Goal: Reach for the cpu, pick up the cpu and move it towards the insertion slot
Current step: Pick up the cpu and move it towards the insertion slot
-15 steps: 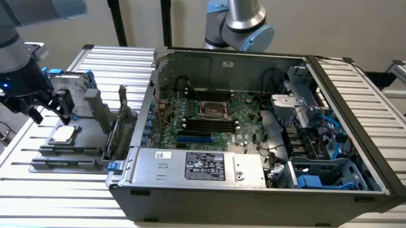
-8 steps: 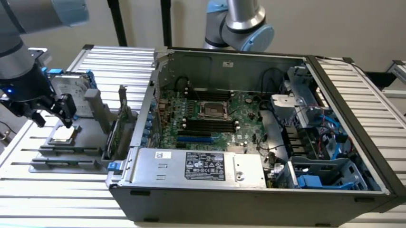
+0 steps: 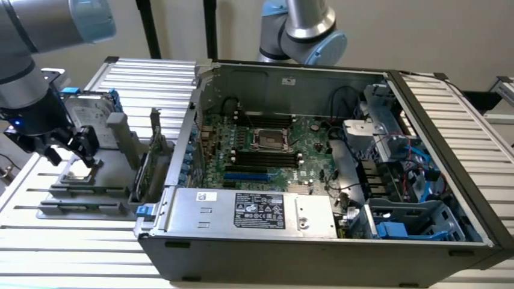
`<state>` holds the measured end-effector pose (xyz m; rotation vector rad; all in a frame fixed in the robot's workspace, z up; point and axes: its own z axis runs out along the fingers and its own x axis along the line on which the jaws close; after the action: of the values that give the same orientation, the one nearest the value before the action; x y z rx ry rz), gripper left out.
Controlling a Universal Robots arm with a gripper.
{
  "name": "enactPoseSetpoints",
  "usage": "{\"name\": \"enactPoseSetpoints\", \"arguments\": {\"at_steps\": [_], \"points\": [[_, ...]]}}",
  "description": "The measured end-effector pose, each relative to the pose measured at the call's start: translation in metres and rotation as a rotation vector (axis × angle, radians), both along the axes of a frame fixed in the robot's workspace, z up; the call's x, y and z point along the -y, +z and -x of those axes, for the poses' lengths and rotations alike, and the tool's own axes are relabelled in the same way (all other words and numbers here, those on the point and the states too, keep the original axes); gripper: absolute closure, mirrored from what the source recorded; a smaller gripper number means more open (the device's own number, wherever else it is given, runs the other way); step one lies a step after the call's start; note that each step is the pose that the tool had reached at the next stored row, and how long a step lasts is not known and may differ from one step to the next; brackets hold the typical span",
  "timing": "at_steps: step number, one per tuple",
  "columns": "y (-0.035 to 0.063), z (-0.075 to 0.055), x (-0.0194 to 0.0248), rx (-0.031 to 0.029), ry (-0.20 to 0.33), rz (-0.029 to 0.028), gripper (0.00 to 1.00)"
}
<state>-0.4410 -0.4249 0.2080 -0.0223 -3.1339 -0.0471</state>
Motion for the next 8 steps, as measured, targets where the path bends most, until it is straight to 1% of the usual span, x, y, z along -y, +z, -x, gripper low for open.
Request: {"name": "enactPoseSetpoints", "arguments": {"at_steps": [6,8], "points": [[-0.0109,-0.001,0.0002,0.0,-0.009,0.0001,0.29],[-0.0128,-0.001,0.0002,0.0,-0.009,0.0001,0.29]]}}
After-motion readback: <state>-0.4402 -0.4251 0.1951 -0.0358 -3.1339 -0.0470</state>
